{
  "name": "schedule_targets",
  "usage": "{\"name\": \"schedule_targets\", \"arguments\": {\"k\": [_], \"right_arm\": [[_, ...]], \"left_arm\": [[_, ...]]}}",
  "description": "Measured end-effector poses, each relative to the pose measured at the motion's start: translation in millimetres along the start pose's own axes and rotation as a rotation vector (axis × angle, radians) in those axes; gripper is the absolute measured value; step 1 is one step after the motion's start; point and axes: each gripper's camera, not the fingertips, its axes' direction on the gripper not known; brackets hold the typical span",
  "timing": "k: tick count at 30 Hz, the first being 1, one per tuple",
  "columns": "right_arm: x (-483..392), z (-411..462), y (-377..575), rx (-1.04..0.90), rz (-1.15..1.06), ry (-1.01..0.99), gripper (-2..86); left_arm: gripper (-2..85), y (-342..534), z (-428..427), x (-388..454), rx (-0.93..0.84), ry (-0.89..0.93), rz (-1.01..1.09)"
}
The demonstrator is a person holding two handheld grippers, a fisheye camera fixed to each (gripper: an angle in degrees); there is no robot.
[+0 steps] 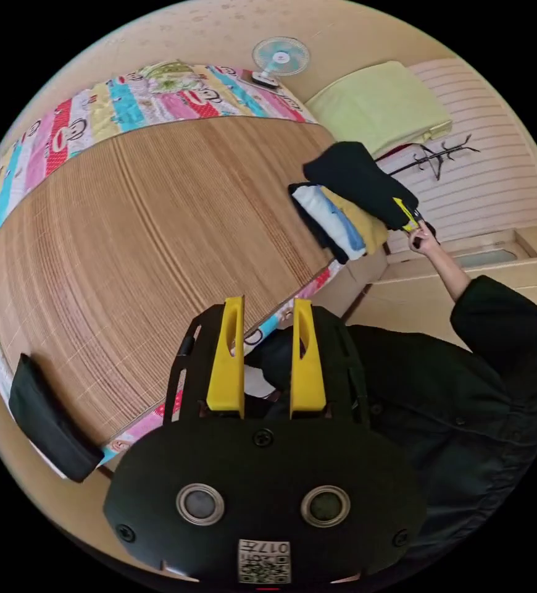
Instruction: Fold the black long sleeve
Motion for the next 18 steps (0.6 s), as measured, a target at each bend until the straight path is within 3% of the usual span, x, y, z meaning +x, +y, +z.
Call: {"name": "schedule_targets", "arguments": {"k": [3, 5, 7, 10, 13, 15, 16, 18], "right_arm": [[39, -21, 75, 0.214, -0.001, 0.174, 3.3], [60, -5, 121, 0.229, -0.019, 0.266, 1.8], [85, 30, 161, 0.136, 0.016, 0.391, 1.1], [99, 115, 211, -0.153, -0.018, 0.532, 0.5], [37, 194, 249, -0.343, -0.363, 0.615, 0.3], [-46, 245, 296, -0.440, -0.801, 0.741, 0.2], [-67, 252, 312, -0.432, -0.918, 0.777, 0.2], [-143, 254, 386, -0.252, -1.365, 0.851, 0.3]], "left_arm": [[11.5, 31, -16, -52, 0.040, 0.052, -0.167], [11.5, 55, -24, -86, 0.090, 0.103, -0.285], [11.1, 91, -31, -130, 0.149, 0.142, -0.460], [10.4, 139, -44, -176, 0.238, 0.127, -0.673], [10.2, 182, -58, -216, 0.298, 0.057, -0.842], [10.3, 202, -65, -244, 0.293, 0.015, -0.917], [10.3, 214, -69, -263, 0.286, -0.002, -0.959], [10.5, 232, -79, -292, 0.286, 0.001, -1.003]]}}
